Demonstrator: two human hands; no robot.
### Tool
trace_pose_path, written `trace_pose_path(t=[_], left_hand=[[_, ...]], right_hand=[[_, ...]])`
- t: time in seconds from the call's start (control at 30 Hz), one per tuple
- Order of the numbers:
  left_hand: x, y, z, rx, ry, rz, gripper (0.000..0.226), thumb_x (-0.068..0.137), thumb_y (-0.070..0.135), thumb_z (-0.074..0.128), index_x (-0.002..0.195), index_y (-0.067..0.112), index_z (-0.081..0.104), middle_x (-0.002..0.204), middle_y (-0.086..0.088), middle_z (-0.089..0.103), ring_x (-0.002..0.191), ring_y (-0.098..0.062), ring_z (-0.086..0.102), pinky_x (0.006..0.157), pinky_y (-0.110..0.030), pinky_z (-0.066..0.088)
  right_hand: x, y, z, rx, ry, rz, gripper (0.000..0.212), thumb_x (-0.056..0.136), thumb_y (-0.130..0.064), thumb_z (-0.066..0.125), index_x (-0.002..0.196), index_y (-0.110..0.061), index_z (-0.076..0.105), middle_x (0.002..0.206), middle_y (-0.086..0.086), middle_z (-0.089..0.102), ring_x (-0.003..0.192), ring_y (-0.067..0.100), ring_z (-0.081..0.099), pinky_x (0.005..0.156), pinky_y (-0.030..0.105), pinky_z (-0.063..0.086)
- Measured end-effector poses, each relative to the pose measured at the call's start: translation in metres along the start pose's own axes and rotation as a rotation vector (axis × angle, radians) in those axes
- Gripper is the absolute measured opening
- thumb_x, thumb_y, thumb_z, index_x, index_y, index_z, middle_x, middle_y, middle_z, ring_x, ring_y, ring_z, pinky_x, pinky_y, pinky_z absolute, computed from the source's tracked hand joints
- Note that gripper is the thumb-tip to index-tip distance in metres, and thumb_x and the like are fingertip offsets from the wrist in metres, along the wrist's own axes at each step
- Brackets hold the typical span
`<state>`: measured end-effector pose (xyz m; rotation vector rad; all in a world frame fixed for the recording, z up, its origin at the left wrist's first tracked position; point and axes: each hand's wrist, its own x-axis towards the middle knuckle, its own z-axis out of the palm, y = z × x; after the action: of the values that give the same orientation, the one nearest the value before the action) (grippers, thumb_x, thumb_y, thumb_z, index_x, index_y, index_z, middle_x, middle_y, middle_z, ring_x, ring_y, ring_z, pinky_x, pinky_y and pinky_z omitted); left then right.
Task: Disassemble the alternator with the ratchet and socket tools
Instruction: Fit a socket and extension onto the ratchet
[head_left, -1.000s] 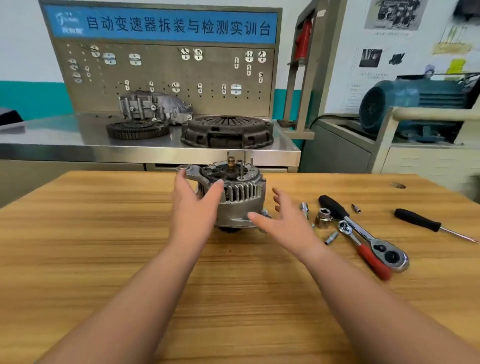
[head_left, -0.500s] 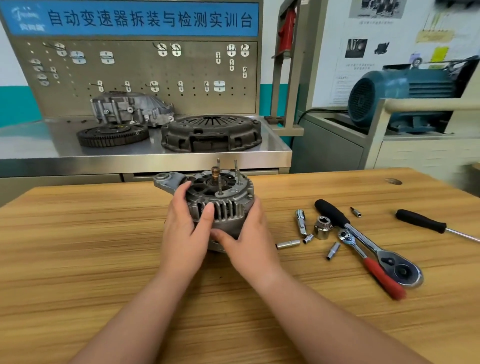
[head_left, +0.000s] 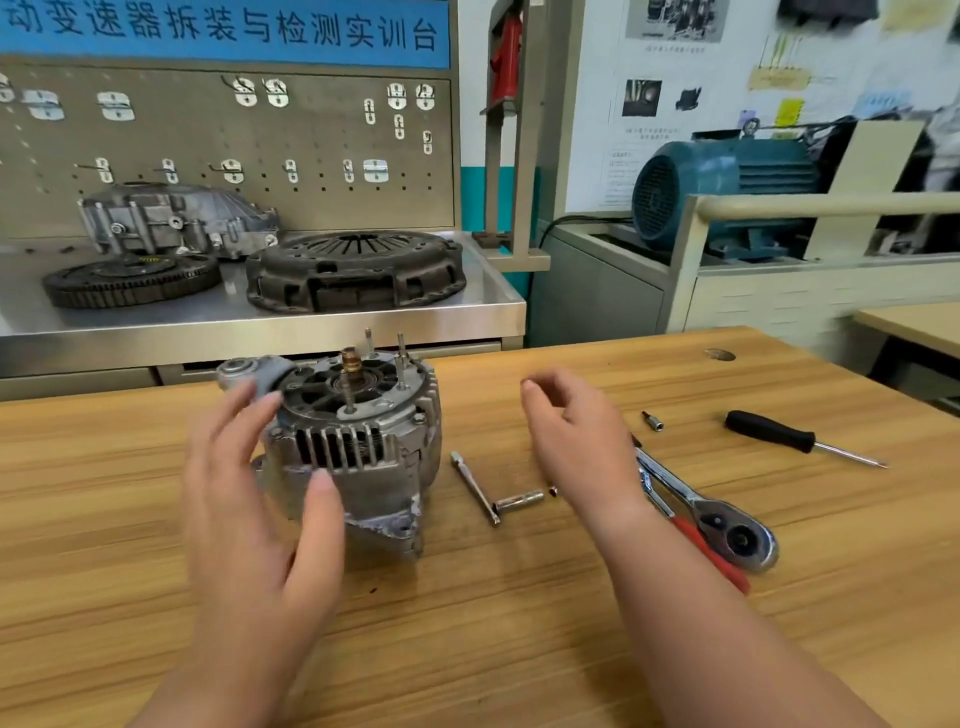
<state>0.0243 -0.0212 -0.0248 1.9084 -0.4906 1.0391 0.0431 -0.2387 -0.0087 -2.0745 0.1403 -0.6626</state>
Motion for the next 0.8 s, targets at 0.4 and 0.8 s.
trace_pose_path(t=[0.4,0.8], left_hand=[[-0.009,0.052,0.104,-0.027,-0.78,0.105,0.019,0.091,0.026,0.046,0.106,0.033,0.056,0.089,0.029,0.046,0.093,0.005,0.042,0.081,-0.017,0.037],[-0.013,0.017,0.111,-0.003,-0.834,-0.028,0.017,0.091,0.03,0.048,0.097,0.046,0.046,0.096,0.031,0.046,0.098,0.012,0.042,0.081,-0.01,0.034]], right_hand=[[0.028,0.057,-0.06,-0.97,-0.319,0.411,0.005,0.088,-0.02,0.057,0.093,-0.019,0.056,0.076,-0.002,0.054,0.076,0.018,0.059,0.059,0.029,0.045],[0.027,0.06,-0.062,-0.875,-0.287,0.432,0.009,0.091,-0.025,0.051,0.091,-0.019,0.057,0.076,-0.003,0.056,0.067,0.012,0.053,0.05,0.027,0.036]])
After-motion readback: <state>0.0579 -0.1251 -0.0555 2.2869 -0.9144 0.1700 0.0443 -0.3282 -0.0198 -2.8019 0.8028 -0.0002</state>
